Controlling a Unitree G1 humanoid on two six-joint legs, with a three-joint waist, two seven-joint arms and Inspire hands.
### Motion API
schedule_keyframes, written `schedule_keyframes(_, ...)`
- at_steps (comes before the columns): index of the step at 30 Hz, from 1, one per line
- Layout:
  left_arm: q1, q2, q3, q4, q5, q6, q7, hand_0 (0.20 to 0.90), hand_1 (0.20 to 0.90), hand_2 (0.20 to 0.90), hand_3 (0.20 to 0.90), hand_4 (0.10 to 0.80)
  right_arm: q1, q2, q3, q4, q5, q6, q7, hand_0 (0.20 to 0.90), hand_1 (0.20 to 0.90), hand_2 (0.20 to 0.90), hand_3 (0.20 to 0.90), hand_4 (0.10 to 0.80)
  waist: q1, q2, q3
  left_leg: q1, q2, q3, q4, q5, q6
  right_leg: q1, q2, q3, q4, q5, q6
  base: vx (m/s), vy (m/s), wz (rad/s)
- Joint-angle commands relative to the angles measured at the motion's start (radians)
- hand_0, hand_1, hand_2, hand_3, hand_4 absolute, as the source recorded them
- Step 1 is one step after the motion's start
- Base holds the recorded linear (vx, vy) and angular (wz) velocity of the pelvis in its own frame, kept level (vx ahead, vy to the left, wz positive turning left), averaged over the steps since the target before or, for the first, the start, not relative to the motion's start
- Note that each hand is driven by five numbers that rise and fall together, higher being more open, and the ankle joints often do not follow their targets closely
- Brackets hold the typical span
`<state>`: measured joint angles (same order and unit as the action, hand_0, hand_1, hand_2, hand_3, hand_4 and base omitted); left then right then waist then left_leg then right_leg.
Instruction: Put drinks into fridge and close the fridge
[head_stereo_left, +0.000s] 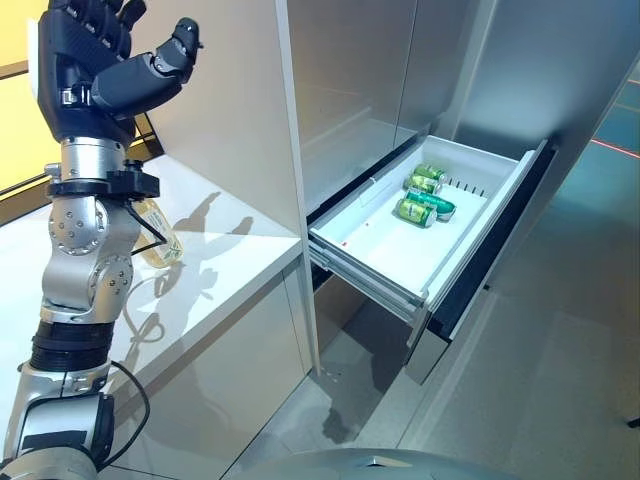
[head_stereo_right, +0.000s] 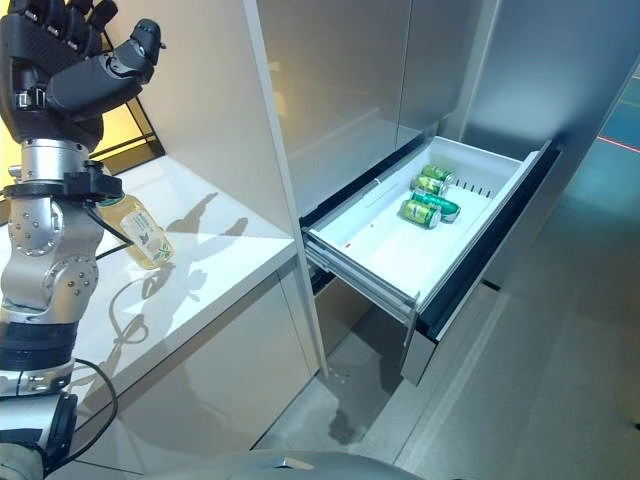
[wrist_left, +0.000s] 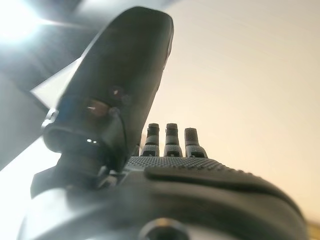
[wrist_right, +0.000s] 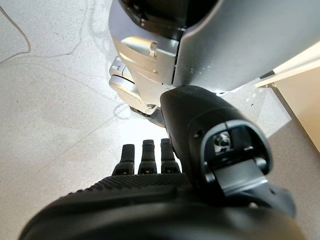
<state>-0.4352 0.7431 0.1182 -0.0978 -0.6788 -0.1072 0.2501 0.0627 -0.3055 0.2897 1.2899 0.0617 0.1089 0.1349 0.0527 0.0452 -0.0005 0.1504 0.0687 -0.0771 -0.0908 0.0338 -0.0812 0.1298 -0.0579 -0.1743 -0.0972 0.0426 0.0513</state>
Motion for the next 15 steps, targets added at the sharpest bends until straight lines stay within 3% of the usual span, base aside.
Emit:
schedule_keyframes(1,-0.180,0.130,0.066,0.067,-0.030,0.004,-0.010,0.900,0.900,0.900,0.900,0.800,-0.058,0.061,0.022,0.019,0.038,-0.012,0.051,0.900,0.900,0.900,0.900,0.800,0.004,-0.015,0.011,-0.023,-0.116,0.006,0.004,-0.046,0.085,0.023,0.031,0.017,0.029,-0.057,-0.005,0.048,0.006,0.00)
schedule_keyframes(15,-0.118,0.214,0.096,0.231,-0.013,0.016,-0.063,0.900,0.900,0.900,0.900,0.800,-0.054,0.044,0.002,0.032,0.037,-0.020,0.058,0.900,0.900,0.900,0.900,0.800,0.012,0.000,0.015,-0.012,-0.116,0.001,0.004,-0.053,0.081,0.034,0.025,0.004,0.028,-0.065,0.000,0.010,0.002,0.00)
